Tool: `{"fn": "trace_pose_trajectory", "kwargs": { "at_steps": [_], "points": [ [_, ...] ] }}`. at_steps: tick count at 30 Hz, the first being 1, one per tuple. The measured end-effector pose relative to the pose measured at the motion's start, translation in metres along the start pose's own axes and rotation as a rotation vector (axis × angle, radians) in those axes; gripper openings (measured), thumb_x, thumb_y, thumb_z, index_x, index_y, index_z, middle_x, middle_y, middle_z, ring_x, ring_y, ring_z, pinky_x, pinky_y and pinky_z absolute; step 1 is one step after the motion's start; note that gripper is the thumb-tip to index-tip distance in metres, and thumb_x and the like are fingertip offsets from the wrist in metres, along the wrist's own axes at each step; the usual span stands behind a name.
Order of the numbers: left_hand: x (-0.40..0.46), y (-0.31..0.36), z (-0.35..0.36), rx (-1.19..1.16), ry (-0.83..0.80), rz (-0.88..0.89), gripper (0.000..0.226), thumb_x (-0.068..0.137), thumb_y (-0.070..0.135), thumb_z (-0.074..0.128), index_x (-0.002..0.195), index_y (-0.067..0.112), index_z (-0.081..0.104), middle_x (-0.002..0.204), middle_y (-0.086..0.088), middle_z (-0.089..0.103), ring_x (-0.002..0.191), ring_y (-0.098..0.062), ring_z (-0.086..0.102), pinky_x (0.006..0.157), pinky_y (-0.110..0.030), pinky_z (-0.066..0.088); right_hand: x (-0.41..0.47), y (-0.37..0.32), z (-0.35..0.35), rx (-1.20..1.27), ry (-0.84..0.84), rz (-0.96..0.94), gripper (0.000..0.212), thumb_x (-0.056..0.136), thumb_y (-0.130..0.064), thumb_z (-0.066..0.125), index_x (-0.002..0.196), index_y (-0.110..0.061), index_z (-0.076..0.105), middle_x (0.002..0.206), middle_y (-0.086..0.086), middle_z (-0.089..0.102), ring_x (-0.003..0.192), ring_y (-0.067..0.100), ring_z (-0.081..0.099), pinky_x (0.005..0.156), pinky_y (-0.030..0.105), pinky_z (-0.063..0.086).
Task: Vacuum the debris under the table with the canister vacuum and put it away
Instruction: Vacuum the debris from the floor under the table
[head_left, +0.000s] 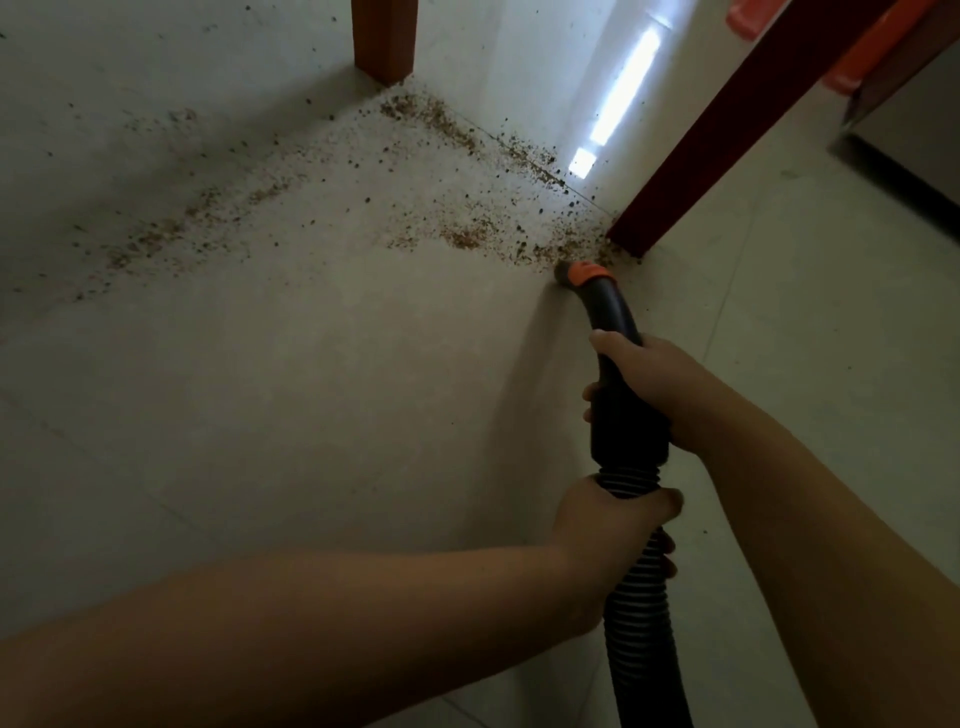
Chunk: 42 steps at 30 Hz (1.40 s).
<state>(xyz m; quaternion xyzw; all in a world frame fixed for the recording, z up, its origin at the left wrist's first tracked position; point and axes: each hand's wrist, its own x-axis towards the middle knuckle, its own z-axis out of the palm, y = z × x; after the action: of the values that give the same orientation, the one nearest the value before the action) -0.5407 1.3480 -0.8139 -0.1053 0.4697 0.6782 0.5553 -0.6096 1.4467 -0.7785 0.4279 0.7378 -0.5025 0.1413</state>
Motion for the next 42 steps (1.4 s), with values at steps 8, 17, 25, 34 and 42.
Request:
{"fn": "trace_pose_trajectory", "kwargs": {
  "at_steps": [8, 17, 25, 34, 42],
  "points": [
    [0.0, 0.006, -0.012, -0.003, 0.06, 0.032, 0.01, 0.089, 0.018, 0.062, 0.089, 0.01, 0.054, 0.066, -0.005, 0.058, 0.051, -0.016, 0.057, 0.057, -0.026, 0.053, 0.006, -0.011, 0.019, -0.012, -0.103, -0.053, 0.031, 0.096, -0.032, 0.053, 0.118, -0.013, 0.042, 0.082, 0.016, 0.064, 0.064, 0.027, 0.065, 0.057, 0.033, 0.054],
    [0.023, 0.003, 0.03, 0.069, -0.092, -0.061, 0.012, 0.086, 0.014, 0.065, 0.081, 0.014, 0.054, 0.066, -0.004, 0.056, 0.046, -0.012, 0.054, 0.049, -0.022, 0.05, 0.011, 0.018, -0.044, 0.112, 0.115, 0.065, 0.033, 0.097, -0.035, 0.051, 0.115, -0.009, 0.042, 0.082, 0.018, 0.064, 0.066, 0.029, 0.063, 0.055, 0.036, 0.051],
    [0.055, 0.016, 0.03, 0.055, -0.085, -0.065, 0.011, 0.085, 0.015, 0.066, 0.082, 0.014, 0.055, 0.066, -0.004, 0.056, 0.044, -0.011, 0.054, 0.045, -0.02, 0.05, 0.035, 0.008, -0.054, 0.145, 0.139, 0.072, 0.032, 0.097, -0.036, 0.052, 0.114, -0.01, 0.041, 0.084, 0.018, 0.064, 0.069, 0.029, 0.064, 0.057, 0.037, 0.053],
    [0.066, 0.031, 0.026, 0.028, -0.061, -0.007, 0.013, 0.085, 0.014, 0.066, 0.09, 0.011, 0.054, 0.068, -0.005, 0.056, 0.05, -0.015, 0.055, 0.047, -0.022, 0.05, 0.051, -0.009, -0.05, 0.093, 0.104, 0.043, 0.033, 0.098, -0.036, 0.05, 0.115, -0.01, 0.04, 0.083, 0.015, 0.064, 0.066, 0.026, 0.064, 0.053, 0.034, 0.051],
    [0.059, 0.034, 0.02, -0.003, -0.06, 0.022, 0.014, 0.085, 0.015, 0.065, 0.091, 0.011, 0.053, 0.069, -0.006, 0.055, 0.05, -0.017, 0.054, 0.047, -0.022, 0.049, 0.05, -0.02, -0.039, 0.014, 0.037, 0.0, 0.036, 0.098, -0.035, 0.049, 0.123, -0.011, 0.039, 0.084, 0.016, 0.063, 0.067, 0.027, 0.064, 0.053, 0.033, 0.051]
  ]
}}
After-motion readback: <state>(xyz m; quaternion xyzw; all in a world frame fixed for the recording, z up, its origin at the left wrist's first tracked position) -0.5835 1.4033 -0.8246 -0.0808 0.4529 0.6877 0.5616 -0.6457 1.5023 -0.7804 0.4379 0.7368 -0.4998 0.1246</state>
